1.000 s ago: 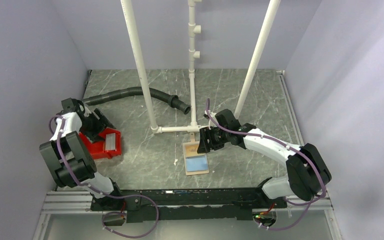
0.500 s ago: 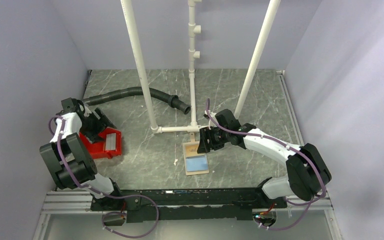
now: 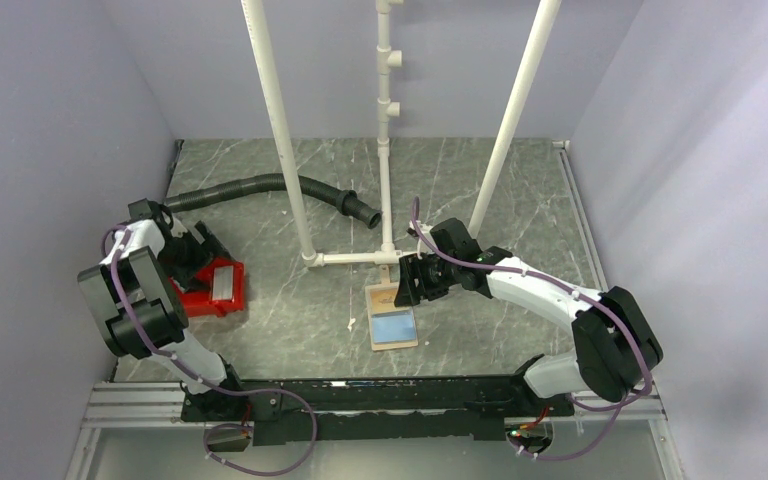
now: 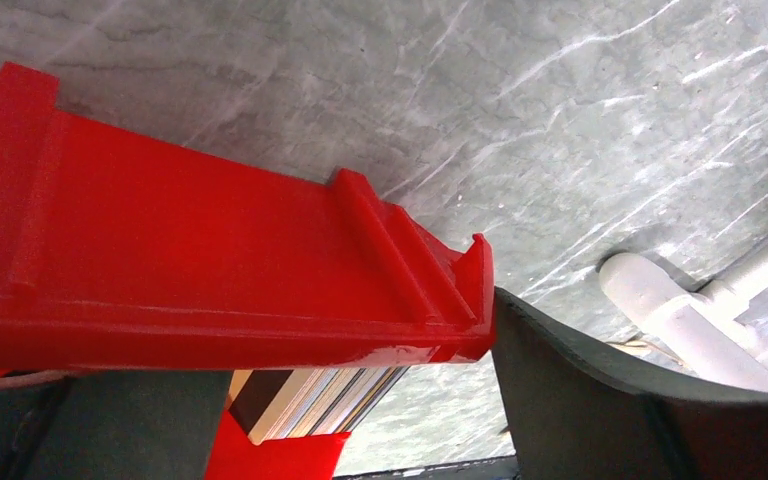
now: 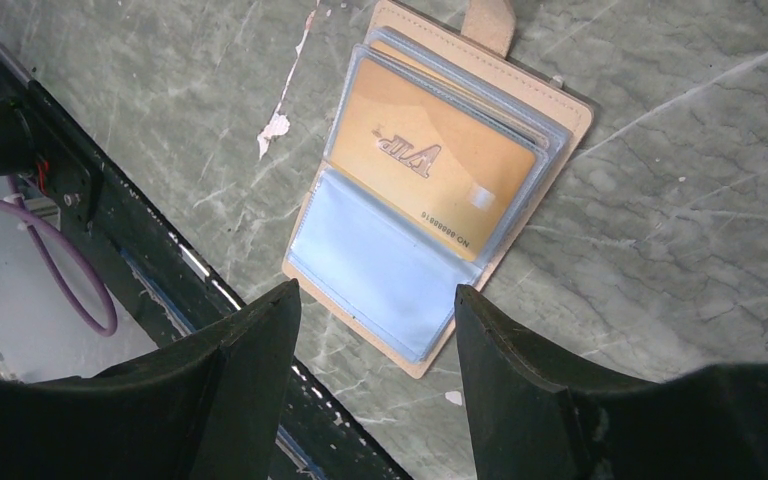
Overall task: Put the credit cards into the card holder
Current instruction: Pick up the credit card from the storage box.
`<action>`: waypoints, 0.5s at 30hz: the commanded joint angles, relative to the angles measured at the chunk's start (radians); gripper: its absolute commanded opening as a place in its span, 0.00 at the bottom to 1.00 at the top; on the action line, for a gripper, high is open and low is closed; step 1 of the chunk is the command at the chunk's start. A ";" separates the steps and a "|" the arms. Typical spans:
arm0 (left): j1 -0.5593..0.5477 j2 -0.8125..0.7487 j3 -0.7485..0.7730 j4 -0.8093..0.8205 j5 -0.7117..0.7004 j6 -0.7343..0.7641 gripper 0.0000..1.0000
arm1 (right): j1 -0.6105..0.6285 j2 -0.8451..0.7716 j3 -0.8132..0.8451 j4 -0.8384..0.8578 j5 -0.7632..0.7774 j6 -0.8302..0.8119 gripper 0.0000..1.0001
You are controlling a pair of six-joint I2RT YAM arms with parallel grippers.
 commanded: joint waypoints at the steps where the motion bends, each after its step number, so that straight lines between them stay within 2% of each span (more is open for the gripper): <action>1: 0.000 -0.054 0.006 -0.024 0.071 0.026 0.86 | -0.005 0.000 0.017 0.031 0.004 -0.020 0.61; 2: 0.000 -0.064 0.003 -0.026 0.076 0.025 0.79 | -0.005 0.002 0.016 0.031 0.002 -0.020 0.61; 5: 0.000 -0.092 0.000 -0.030 0.086 0.017 0.66 | -0.005 0.005 0.020 0.031 0.001 -0.022 0.61; 15: 0.001 -0.105 0.003 -0.036 0.080 0.020 0.48 | -0.007 0.009 0.021 0.028 0.003 -0.021 0.61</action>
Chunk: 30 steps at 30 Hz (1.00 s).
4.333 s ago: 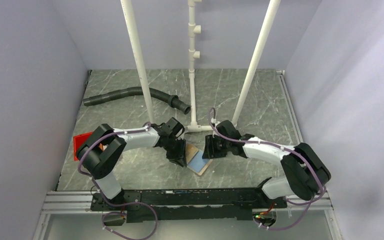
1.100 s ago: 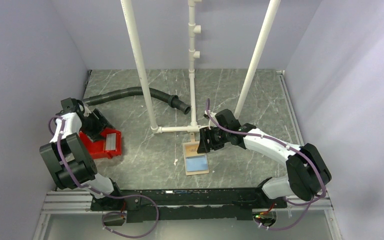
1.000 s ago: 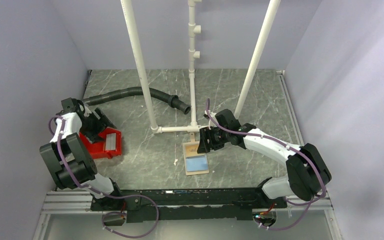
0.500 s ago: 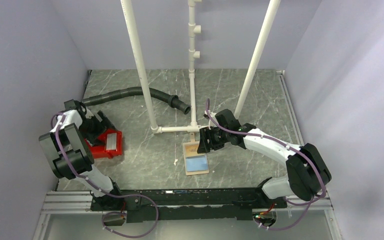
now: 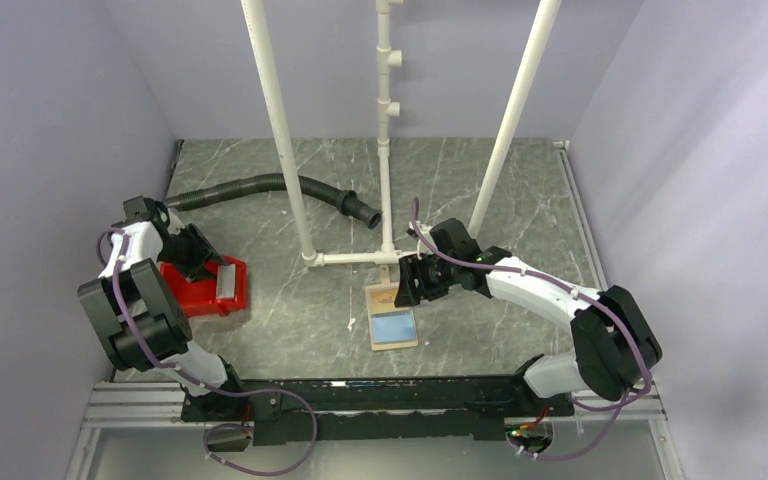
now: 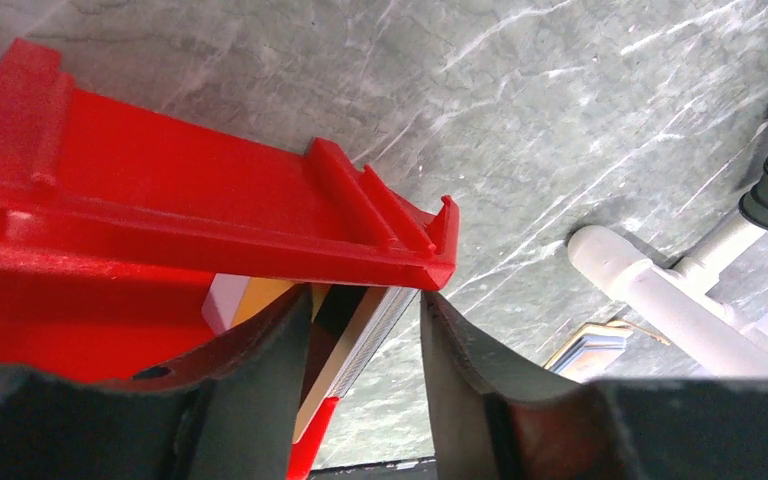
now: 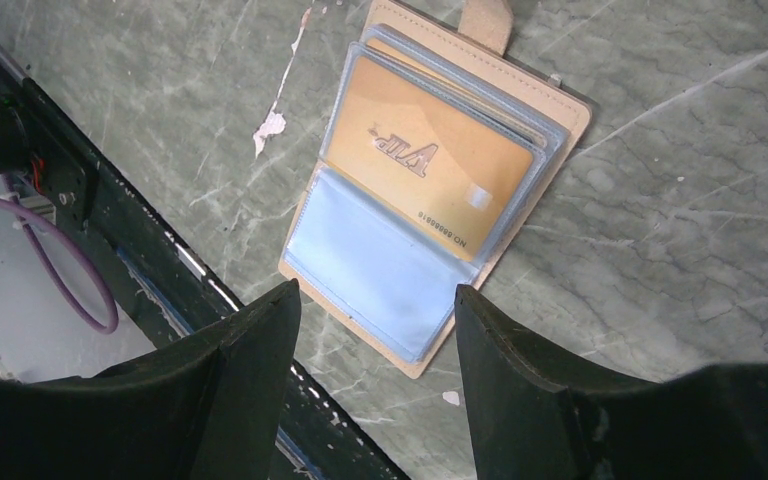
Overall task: Put the credit cards into the card holder
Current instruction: Pick up the credit card from the storage box.
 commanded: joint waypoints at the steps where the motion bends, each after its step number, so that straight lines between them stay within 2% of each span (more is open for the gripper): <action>1: -0.001 -0.021 0.003 -0.012 0.040 0.015 0.43 | -0.007 0.003 0.019 0.028 0.003 -0.016 0.61; 12: -0.001 -0.013 0.034 -0.054 -0.012 0.048 0.25 | -0.008 0.010 0.018 0.031 -0.001 -0.015 0.61; 24: -0.002 0.002 0.134 -0.183 -0.214 0.047 0.00 | -0.008 0.011 0.019 0.033 0.000 -0.016 0.61; 30: -0.006 -0.023 0.234 -0.290 -0.333 0.014 0.00 | -0.008 0.014 0.024 0.024 0.009 -0.016 0.61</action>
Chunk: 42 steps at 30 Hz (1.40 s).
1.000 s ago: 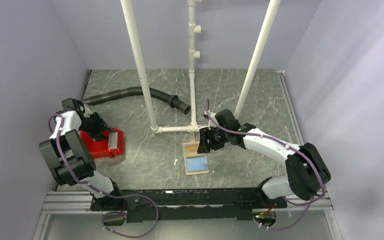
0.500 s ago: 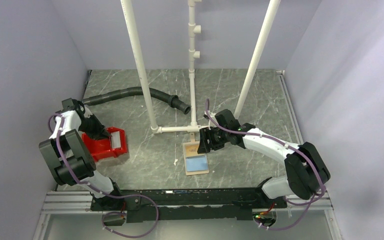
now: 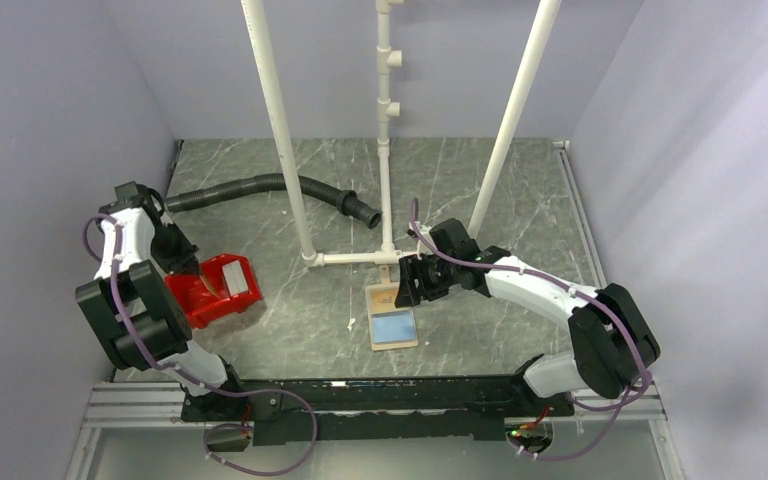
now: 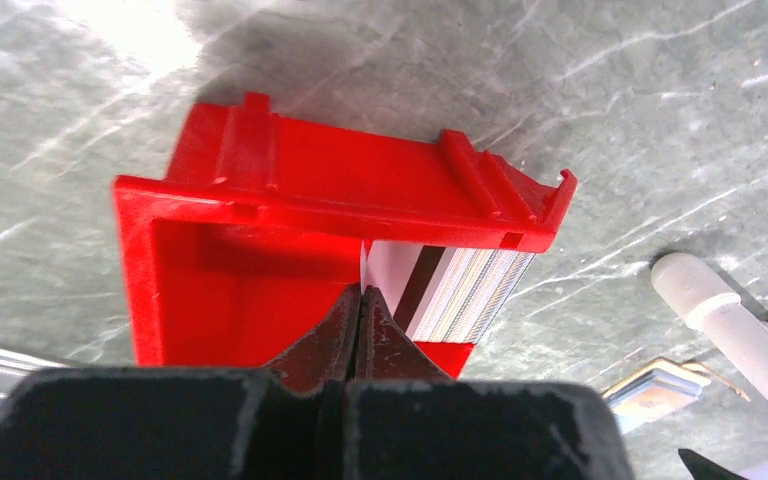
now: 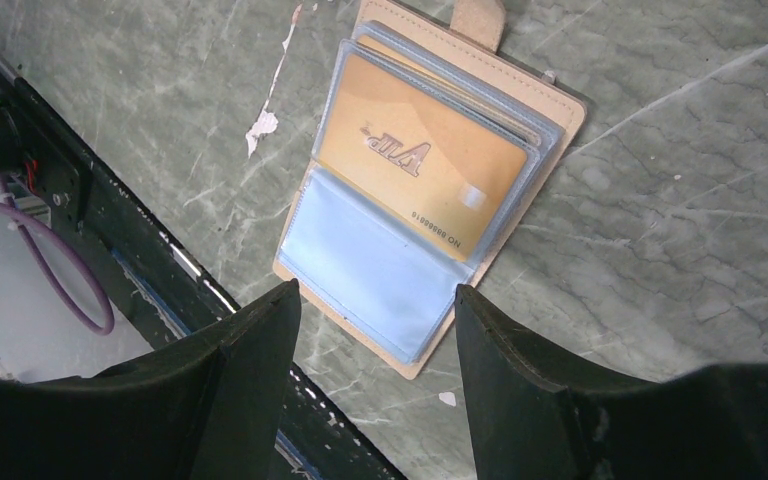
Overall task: Put the credit cards into the card holder
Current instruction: Pick up the credit card from the storage box.
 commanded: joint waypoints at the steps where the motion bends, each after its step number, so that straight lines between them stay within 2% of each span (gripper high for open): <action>1: -0.010 -0.049 0.120 -0.116 -0.119 -0.016 0.00 | -0.006 0.003 0.026 0.019 0.013 -0.014 0.61; 5: -0.079 -0.185 0.233 -0.173 -0.134 -0.043 0.00 | -0.018 0.004 0.038 -0.008 0.058 -0.017 0.61; 7: -0.138 -0.279 0.240 -0.118 -0.006 -0.030 0.00 | -0.024 0.004 0.048 -0.024 0.080 -0.024 0.61; 9: -0.210 -0.383 0.188 -0.023 0.206 0.004 0.00 | -0.024 0.000 0.059 -0.040 0.095 -0.033 0.61; 12: -0.295 -0.524 0.072 0.112 0.485 0.011 0.00 | -0.025 -0.031 0.063 -0.035 0.054 -0.047 0.64; 14: -0.341 -0.636 -0.044 0.219 0.592 -0.039 0.00 | -0.024 -0.069 0.060 -0.021 -0.003 -0.057 0.65; 19: -0.387 -0.950 -0.371 0.636 0.797 -0.354 0.00 | -0.002 -0.186 0.017 0.116 -0.209 -0.019 0.68; 20: -0.393 -1.010 -0.433 0.785 0.795 -0.437 0.00 | 0.014 -0.204 0.010 0.147 -0.225 -0.003 0.68; 22: -0.400 -1.104 -0.533 0.964 0.749 -0.574 0.00 | 0.055 -0.232 0.004 0.205 -0.226 0.042 0.68; 25: -0.404 -1.190 -0.647 1.172 0.641 -0.720 0.00 | 0.098 -0.266 -0.014 0.343 -0.218 0.165 0.68; 27: -0.426 -1.204 -0.669 1.222 0.515 -0.752 0.00 | 0.117 -0.279 -0.038 0.485 -0.212 0.273 0.68; 31: -0.486 -1.180 -0.688 1.257 0.309 -0.767 0.00 | 0.151 -0.244 -0.024 0.699 -0.060 0.483 0.70; 37: -0.532 -1.066 -0.769 1.544 0.263 -0.931 0.00 | 0.170 -0.063 0.062 0.973 0.043 0.775 0.67; 42: -0.541 -1.051 -0.757 1.578 0.233 -0.961 0.00 | 0.183 0.075 0.132 1.196 0.050 0.953 0.56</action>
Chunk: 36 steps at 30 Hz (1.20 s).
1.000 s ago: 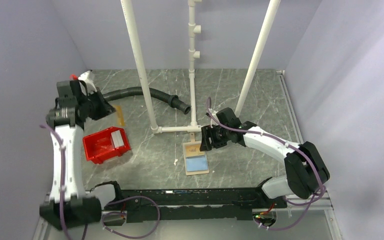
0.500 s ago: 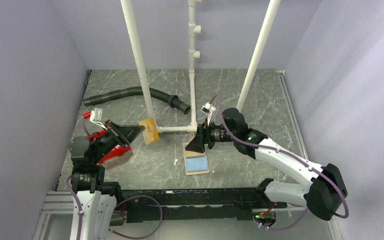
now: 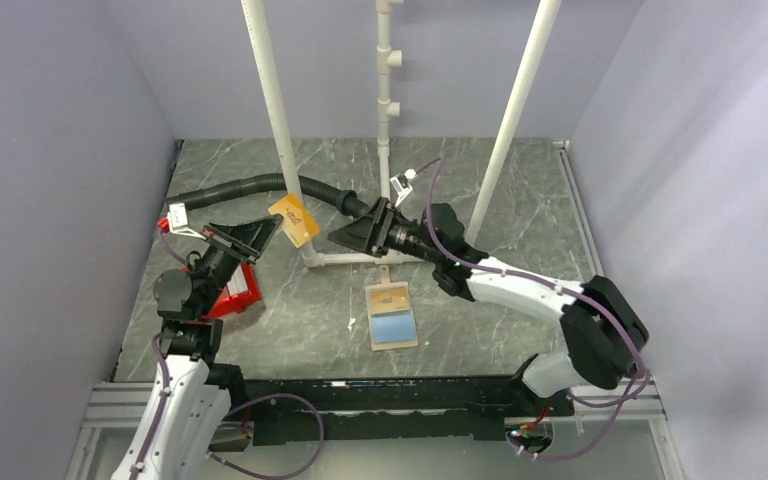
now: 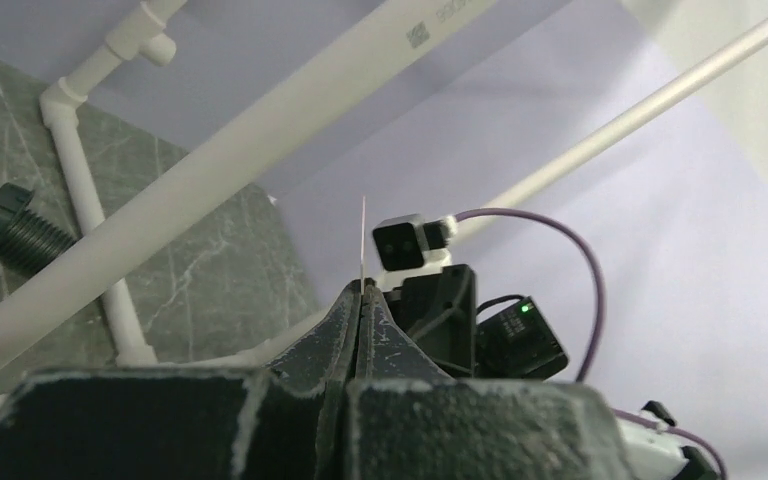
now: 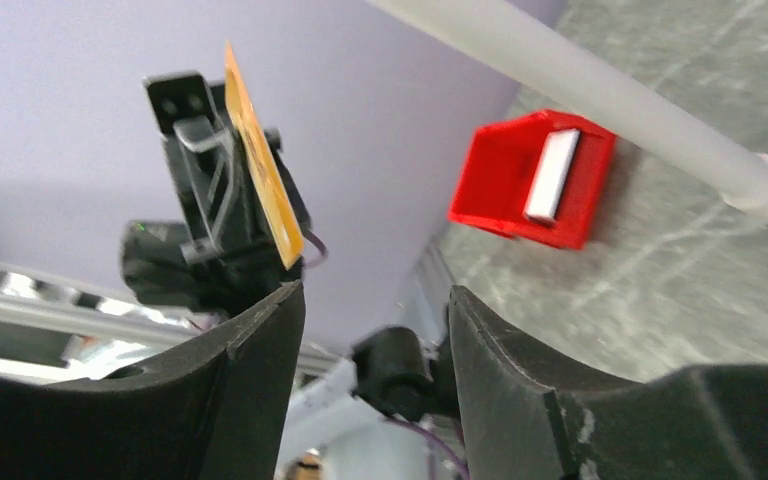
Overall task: Put the credit cards into the card holder
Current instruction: Pick up the credit card from the storage box.
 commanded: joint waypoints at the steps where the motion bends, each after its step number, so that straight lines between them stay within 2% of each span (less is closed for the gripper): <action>1: -0.013 -0.006 0.028 0.144 -0.059 -0.059 0.00 | 0.018 0.070 0.078 0.335 0.046 0.248 0.55; 4: -0.022 0.002 0.027 0.157 -0.065 -0.068 0.00 | 0.036 0.105 0.106 0.367 0.061 0.277 0.51; 13: -0.031 -0.008 -0.013 0.179 -0.088 -0.087 0.00 | 0.046 0.155 0.147 0.463 0.038 0.331 0.29; 14: -0.031 -0.009 -0.012 0.181 -0.092 -0.085 0.00 | 0.047 0.145 0.127 0.463 0.050 0.329 0.29; 18: -0.035 -0.003 0.018 0.162 -0.085 -0.074 0.00 | 0.032 0.084 0.058 0.466 0.097 0.279 0.51; 21: -0.040 -0.001 0.013 0.175 -0.084 -0.088 0.00 | 0.030 0.064 0.076 0.434 0.079 0.239 0.56; 25: -0.042 -0.001 0.006 0.187 -0.087 -0.096 0.00 | 0.037 0.105 0.121 0.454 0.027 0.258 0.57; 29: -0.042 0.004 0.009 0.189 -0.076 -0.096 0.00 | 0.042 0.170 0.163 0.511 -0.024 0.301 0.46; 36: -0.043 0.003 -0.008 0.205 -0.073 -0.107 0.00 | 0.062 0.208 0.235 0.466 -0.061 0.280 0.24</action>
